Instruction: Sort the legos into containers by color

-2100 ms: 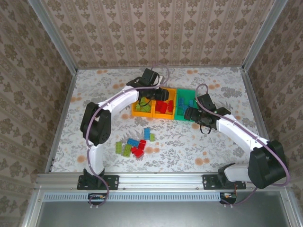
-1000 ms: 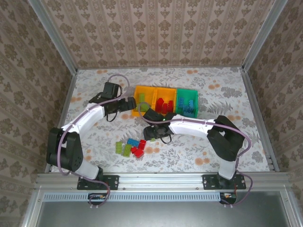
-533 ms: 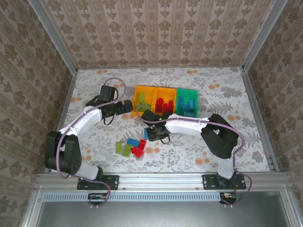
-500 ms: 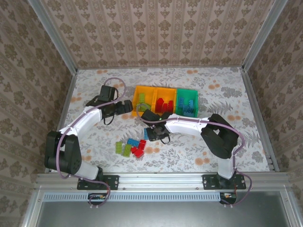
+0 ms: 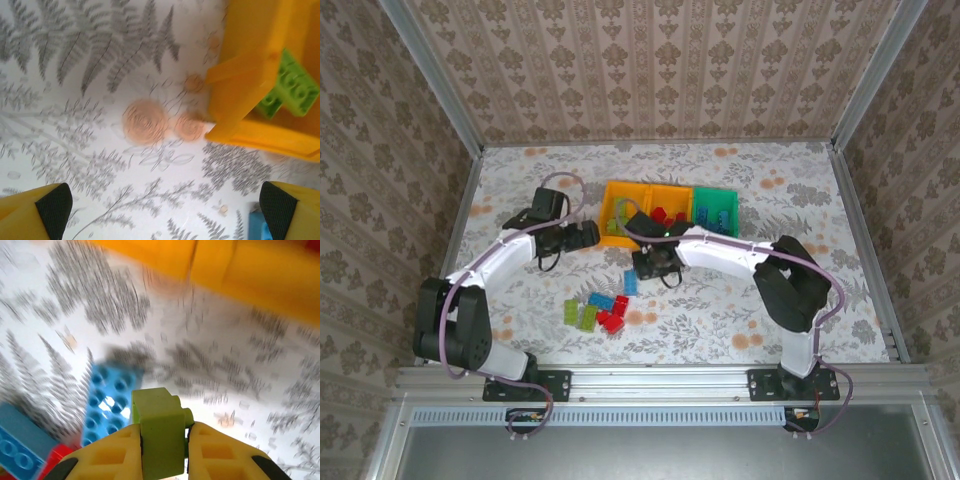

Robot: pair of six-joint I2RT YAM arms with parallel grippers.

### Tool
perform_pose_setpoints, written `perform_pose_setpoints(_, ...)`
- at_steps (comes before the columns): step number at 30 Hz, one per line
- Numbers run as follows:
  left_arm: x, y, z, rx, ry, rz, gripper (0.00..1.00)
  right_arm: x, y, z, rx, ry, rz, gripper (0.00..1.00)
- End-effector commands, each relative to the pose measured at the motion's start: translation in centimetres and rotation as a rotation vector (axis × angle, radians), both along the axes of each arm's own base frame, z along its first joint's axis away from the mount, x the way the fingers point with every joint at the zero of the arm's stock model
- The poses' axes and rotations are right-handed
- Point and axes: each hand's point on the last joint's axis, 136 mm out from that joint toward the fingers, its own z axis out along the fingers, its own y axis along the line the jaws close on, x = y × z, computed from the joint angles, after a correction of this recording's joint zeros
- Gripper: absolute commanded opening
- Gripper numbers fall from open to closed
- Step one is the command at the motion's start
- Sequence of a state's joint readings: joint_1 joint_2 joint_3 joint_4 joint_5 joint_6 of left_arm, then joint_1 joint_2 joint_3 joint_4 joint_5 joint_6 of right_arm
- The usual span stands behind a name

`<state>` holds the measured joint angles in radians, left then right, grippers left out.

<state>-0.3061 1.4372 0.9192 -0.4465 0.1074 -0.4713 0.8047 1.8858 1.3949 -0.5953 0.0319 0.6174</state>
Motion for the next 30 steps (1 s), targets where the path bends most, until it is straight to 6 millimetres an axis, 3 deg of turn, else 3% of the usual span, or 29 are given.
perform_pose_setpoints(1,-2.9,1.7,-0.7,0.047,0.051,0.031,1.00,2.6,1.2,4.2,0.080,-0.072,0.028,0.17)
perform_pose_setpoints(5,-5.8,2.8,-2.1,0.050,0.096,0.079,1.00,5.7,1.8,5.1,0.116,-0.103,0.007,0.17)
perform_pose_setpoints(11,-9.1,3.0,-3.5,0.046,0.149,0.117,1.00,10.8,2.3,4.0,0.126,-0.122,-0.041,0.17)
perform_pose_setpoints(18,-12.2,2.3,-4.7,0.064,0.204,0.106,0.96,13.9,2.7,3.6,0.115,-0.149,-0.066,0.22)
perform_pose_setpoints(22,-13.8,2.5,-5.8,0.060,0.244,0.130,0.90,15.0,2.2,3.4,0.133,-0.148,-0.085,0.35)
perform_pose_setpoints(25,-14.9,2.3,-6.3,0.059,0.259,0.123,0.83,15.2,2.3,4.1,0.157,-0.152,-0.077,0.53)
perform_pose_setpoints(30,-15.5,2.8,-6.5,0.080,0.260,0.129,0.79,14.9,2.5,5.9,0.190,-0.167,-0.065,0.65)
